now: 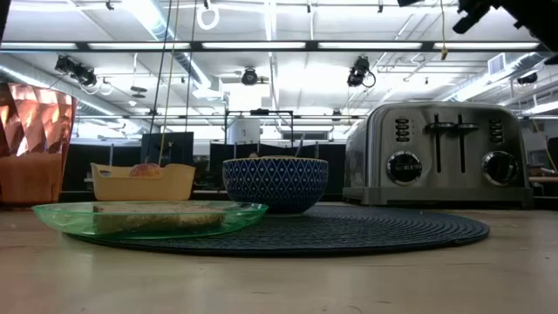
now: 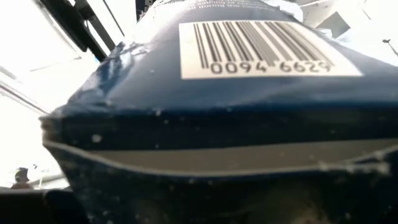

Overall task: Arrange a breakfast setting
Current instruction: Pour the cereal in the yellow bowl on the dark blue table mat

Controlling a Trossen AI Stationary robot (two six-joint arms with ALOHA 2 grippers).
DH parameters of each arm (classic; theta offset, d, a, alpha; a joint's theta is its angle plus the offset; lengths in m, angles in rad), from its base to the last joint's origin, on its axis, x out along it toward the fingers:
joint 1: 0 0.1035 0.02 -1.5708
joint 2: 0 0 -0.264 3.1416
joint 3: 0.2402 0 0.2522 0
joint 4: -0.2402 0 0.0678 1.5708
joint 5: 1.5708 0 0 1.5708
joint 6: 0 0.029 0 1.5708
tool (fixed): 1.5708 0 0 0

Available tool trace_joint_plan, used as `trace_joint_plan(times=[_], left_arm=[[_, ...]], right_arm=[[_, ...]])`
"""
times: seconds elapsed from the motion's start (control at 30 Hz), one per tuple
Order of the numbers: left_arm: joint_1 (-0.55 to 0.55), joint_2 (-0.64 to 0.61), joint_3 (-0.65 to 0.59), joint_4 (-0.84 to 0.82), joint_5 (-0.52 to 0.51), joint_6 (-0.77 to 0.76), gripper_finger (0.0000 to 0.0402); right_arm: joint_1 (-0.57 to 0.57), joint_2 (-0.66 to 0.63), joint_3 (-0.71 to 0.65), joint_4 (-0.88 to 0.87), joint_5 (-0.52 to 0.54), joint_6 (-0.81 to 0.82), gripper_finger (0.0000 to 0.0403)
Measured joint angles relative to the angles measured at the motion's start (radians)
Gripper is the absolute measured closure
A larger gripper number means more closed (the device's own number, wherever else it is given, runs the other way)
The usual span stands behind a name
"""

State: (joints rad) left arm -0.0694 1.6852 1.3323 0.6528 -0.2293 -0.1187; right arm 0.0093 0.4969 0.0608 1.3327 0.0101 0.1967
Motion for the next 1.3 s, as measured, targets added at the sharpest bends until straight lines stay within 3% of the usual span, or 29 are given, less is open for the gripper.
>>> trace_joint_plan(times=[0.1,0.27,0.47,0.77,1.03,1.17,1.3], left_arm=[[0.015,0.0,0.0,-0.001,0.006,-0.026,0.0085],[0.015,0.0,0.0,0.031,0.129,-0.027,0.0085],[0.009,0.0,0.0,0.052,0.188,-0.025,0.0086],[0.021,-0.001,0.0,0.097,0.185,-0.028,0.0086],[0.021,-0.001,0.0,0.111,0.134,-0.033,0.0088],[0.024,-0.001,0.0,0.138,0.11,-0.053,0.0124],[0.032,-0.001,0.0,0.175,0.104,-0.059,0.021]], right_arm=[[0.0,0.0,0.036,-0.058,-0.011,-0.017,0.0108],[0.001,0.0,0.077,-0.13,-0.011,-0.026,0.0108],[0.0,0.0,0.095,-0.134,-0.009,-0.032,0.0108],[0.0,0.003,0.118,-0.166,-0.002,-0.06,0.0108],[0.002,0.099,0.118,-0.158,0.041,-0.058,0.0108],[0.002,0.131,0.118,-0.11,0.054,-0.058,0.0108],[0.002,0.14,0.118,-0.101,0.071,-0.058,0.0108]])
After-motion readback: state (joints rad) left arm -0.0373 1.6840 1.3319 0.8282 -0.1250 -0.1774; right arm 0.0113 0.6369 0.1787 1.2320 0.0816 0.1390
